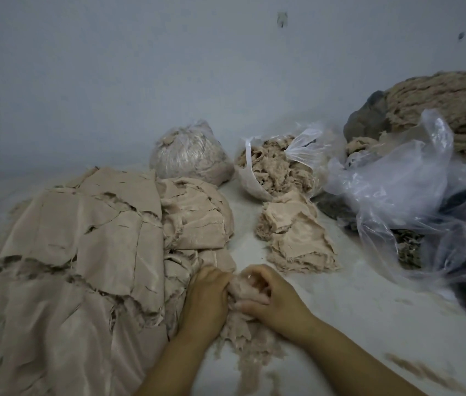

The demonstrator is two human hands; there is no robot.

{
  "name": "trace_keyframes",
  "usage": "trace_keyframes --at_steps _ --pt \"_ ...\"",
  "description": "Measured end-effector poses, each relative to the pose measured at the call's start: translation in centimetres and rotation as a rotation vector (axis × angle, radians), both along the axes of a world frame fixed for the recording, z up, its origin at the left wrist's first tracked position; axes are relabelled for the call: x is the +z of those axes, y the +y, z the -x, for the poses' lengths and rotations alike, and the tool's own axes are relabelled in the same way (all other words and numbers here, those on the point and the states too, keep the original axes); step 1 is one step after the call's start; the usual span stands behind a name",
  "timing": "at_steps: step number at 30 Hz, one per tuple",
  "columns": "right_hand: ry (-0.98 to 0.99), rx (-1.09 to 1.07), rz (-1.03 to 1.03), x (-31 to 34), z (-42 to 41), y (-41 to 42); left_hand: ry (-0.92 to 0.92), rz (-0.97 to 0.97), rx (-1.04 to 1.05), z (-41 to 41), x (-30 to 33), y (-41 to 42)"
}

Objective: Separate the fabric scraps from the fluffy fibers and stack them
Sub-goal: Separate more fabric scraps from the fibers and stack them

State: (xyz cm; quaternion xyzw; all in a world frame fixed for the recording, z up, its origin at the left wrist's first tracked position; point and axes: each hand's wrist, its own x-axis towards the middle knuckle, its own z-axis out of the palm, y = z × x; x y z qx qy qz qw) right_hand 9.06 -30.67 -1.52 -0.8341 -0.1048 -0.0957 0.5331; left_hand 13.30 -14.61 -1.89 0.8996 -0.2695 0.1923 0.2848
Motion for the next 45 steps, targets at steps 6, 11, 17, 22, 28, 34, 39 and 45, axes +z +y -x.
trace_keyframes --at_steps 6,11,17,22,28,34,39,45 --pt "-0.106 -0.097 -0.451 1.0 -0.6 -0.5 0.011 0.076 0.061 -0.2 0.1 -0.2" --pt "-0.035 0.013 -0.502 0.8 -0.1 -0.6 0.164 0.216 -0.067 0.1 0.4 -0.3" --pt "0.050 -0.247 -0.817 1.0 -0.9 -0.2 0.404 0.445 -0.155 1.0 0.6 -0.9" --pt "0.241 0.060 -0.831 0.7 -0.2 -0.5 0.443 0.443 -0.284 1.1 0.6 -0.9" --pt "0.127 -0.451 -0.877 1.1 -1.0 -1.5 0.514 0.658 -0.188 1.1 1.5 -0.3" --pt "0.209 -0.010 -0.806 0.8 0.2 0.3 0.763 0.706 -0.347 1.8 1.2 -1.7" --pt "0.297 0.040 -0.850 1.0 0.1 -0.1 0.963 1.113 -0.363 1.7 1.6 -1.5" --pt "0.243 -0.104 -0.790 1.1 -0.1 -0.2 0.988 1.315 -0.322 1.3 2.0 -1.8"
